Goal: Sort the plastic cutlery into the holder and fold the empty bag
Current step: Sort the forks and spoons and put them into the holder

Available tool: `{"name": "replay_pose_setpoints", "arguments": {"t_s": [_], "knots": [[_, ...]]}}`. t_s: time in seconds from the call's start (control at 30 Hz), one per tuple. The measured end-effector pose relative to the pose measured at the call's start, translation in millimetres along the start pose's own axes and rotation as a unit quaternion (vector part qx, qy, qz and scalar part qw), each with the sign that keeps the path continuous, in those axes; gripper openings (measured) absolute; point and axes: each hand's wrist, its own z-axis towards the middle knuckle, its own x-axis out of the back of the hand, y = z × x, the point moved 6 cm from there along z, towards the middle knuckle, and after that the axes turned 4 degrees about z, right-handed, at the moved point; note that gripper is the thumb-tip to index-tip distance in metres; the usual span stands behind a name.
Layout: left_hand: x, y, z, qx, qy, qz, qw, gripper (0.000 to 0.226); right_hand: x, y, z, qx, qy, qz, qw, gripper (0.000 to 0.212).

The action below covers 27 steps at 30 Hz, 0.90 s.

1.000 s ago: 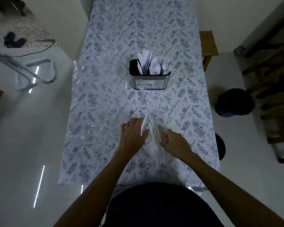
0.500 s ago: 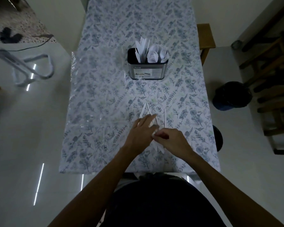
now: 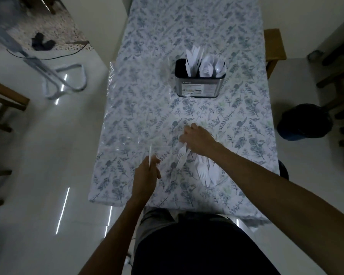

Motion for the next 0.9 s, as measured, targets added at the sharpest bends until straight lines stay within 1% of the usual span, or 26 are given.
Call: {"name": "replay_pose_setpoints", "arguments": {"t_s": [0.07,0.17,0.23,0.37,0.43,0.47,0.53,0.57,0.63,0.67,0.73,0.77,0.83,0.9], "knots": [[-0.3,-3.2,-0.4,0.013,0.004,-0.026,1.000,0.040,2.2,2.8,0.8,-0.016,0.023,0.006,1.000,0.043],[-2.4,-1.4,-1.5,0.014,0.005,-0.047,0.999,0.040,24.0,13.6,-2.9,-0.049,0.083,0.067,0.993,0.048],[-7.7,-1.9,-0.2,0.021,-0.005,-0.062,0.998,0.040,37.8,27.7,-11.3,-0.043,0.101,0.099,0.989,0.048],[-20.2,1.8,-1.7,0.022,-0.027,-0.068,0.997,0.039,40.5,65.0,-38.2,-0.034,0.019,0.037,0.999,0.017],[-27.9,3.9,-1.6,0.024,-0.035,-0.068,0.997,0.037,30.5,75.3,-62.1,-0.004,-0.018,0.008,1.000,0.014],[-33.3,5.0,-1.0,0.030,-0.045,-0.068,0.996,0.035,23.0,76.8,-75.9,0.029,-0.025,-0.010,0.999,0.017],[-46.3,6.9,0.6,0.055,-0.075,-0.085,0.992,0.033,5.7,77.7,-99.8,0.094,0.008,-0.035,0.995,0.028],[-52.8,7.7,0.7,0.076,-0.090,-0.111,0.987,0.031,0.3,76.9,-109.6,0.117,0.043,-0.042,0.991,0.028],[-63.1,9.9,-2.7,0.122,-0.115,-0.176,0.970,0.027,-3.5,74.1,-121.9,0.150,0.095,-0.076,0.981,0.015],[-67.4,10.8,-5.9,0.142,-0.126,-0.202,0.961,0.026,-5.7,71.8,-126.4,0.159,0.092,-0.097,0.978,0.012],[-76.2,13.1,-14.6,0.179,-0.157,-0.241,0.941,0.028,-12.4,73.1,-135.3,0.164,0.042,-0.098,0.981,0.010],[-81.2,14.5,-19.1,0.194,-0.176,-0.257,0.930,0.031,-11.2,74.1,-139.8,0.155,0.018,-0.072,0.985,0.013],[-90.2,17.8,-26.0,0.214,-0.208,-0.281,0.912,0.034,-3.0,74.7,-149.4,0.080,-0.054,0.028,0.995,0.020],[-96.5,20.6,-30.5,0.213,-0.233,-0.284,0.905,0.035,0.8,67.9,-159.5,0.001,-0.132,0.140,0.981,0.023]]}}
